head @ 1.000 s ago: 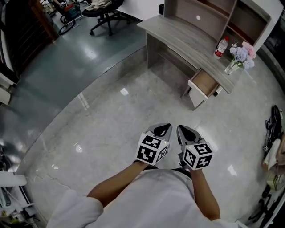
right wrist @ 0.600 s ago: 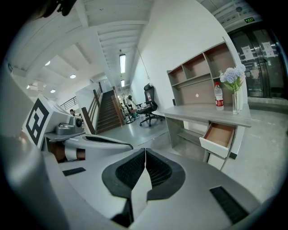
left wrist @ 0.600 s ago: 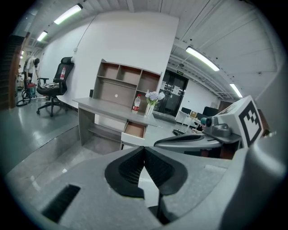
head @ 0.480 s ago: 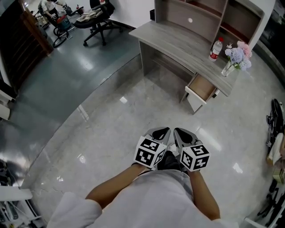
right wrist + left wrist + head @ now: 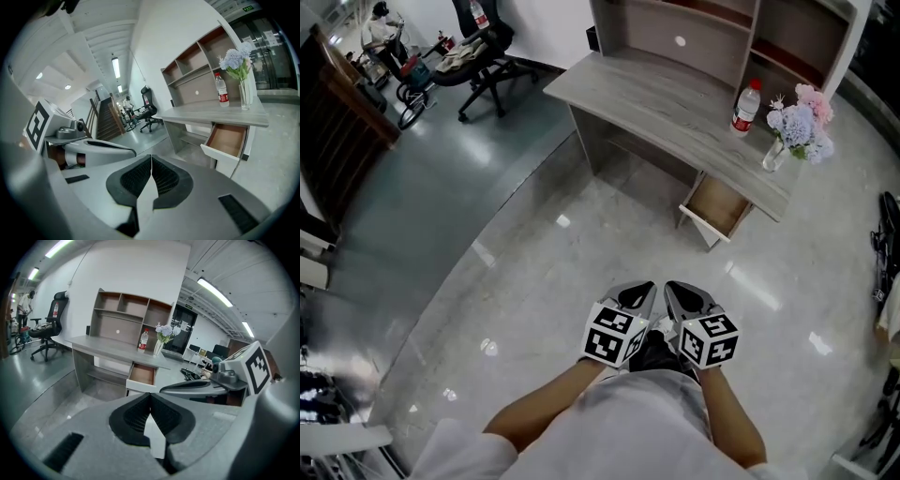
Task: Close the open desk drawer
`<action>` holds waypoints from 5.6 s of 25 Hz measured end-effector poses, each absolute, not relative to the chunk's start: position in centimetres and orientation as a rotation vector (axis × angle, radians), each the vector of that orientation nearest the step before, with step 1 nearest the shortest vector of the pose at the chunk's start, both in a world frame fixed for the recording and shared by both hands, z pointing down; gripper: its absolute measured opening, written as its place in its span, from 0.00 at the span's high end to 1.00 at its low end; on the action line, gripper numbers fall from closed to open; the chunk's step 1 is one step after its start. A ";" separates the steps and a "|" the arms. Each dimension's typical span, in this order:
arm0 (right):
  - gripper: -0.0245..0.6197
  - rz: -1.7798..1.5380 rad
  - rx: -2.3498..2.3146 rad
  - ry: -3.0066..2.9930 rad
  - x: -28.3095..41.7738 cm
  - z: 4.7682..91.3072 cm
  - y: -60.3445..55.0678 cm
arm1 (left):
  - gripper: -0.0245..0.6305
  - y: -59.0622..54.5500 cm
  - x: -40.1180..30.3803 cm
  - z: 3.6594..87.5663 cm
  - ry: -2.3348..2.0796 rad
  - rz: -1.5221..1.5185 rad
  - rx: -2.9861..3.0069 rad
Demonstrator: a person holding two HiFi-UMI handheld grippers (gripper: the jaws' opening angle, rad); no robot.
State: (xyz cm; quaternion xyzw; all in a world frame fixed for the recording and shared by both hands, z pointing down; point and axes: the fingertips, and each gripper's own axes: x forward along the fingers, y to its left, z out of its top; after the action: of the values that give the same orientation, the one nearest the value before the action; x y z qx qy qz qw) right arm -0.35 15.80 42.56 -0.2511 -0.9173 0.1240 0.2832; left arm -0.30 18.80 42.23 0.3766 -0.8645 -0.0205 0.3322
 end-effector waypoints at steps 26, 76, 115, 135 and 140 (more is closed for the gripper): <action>0.96 0.841 -0.249 -2.508 -12.1 46.5 0.5 | 0.96 3.6 -13.1 46.2 -1.899 0.214 1.303; 0.71 1.894 1.056 -2.293 -19.7 66.1 -2.5 | 0.96 -0.3 -24.2 58.1 -1.268 0.621 1.980; 0.71 2.045 0.974 -2.413 -22.1 61.5 -5.3 | 0.96 -2.8 -25.1 56.2 -1.296 0.611 2.004; 0.69 2.061 0.845 -2.556 -27.0 61.3 -9.5 | 0.96 -2.2 -26.8 56.1 -1.284 0.635 2.030; 0.69 2.066 0.839 -2.576 -27.9 61.3 -10.2 | 0.96 -1.9 -27.7 56.1 -1.298 0.633 2.025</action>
State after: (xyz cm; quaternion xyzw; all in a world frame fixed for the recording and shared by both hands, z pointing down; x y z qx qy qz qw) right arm -27.86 -10.24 61.34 0.2440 -0.7495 0.6010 -0.1324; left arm -27.74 -1.94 56.10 0.7710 -0.4942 0.2410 0.3214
